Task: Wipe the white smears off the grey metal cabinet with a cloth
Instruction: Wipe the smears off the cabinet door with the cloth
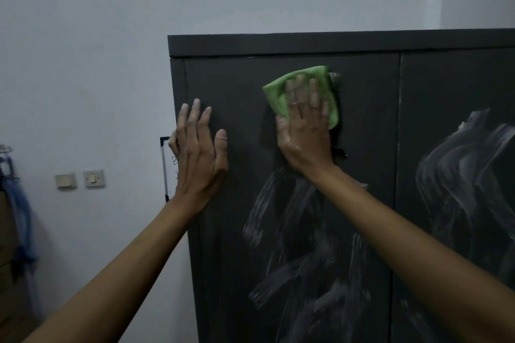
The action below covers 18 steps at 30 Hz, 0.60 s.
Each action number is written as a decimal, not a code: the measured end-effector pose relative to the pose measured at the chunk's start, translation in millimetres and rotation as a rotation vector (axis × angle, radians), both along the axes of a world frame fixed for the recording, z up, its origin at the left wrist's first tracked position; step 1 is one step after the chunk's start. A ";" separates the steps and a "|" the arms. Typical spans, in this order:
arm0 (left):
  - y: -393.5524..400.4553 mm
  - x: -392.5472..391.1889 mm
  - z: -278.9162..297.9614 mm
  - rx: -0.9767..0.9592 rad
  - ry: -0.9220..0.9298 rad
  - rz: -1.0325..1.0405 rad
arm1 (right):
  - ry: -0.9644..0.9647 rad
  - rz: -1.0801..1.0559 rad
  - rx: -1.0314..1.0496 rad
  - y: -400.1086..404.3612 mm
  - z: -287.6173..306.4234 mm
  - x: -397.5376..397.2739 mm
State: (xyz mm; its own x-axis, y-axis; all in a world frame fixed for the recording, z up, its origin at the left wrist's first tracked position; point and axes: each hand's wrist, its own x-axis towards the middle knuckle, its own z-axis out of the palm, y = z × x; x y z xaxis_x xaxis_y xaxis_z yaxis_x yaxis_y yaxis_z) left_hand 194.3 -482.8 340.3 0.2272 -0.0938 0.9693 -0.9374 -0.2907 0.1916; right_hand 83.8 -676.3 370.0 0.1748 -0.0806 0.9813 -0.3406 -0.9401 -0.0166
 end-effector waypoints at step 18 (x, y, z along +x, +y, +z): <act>26.9 13.8 -9.1 0.034 0.035 0.058 | 0.084 0.034 -0.046 21.5 5.5 22.6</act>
State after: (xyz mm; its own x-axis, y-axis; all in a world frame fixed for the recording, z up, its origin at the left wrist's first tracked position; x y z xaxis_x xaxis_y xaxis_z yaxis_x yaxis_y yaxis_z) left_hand 208.1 -455.9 331.1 0.2664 -0.1126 0.9573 -0.9118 -0.3514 0.2125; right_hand 106.4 -654.8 375.5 0.2588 -0.0286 0.9655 -0.3070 -0.9502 0.0541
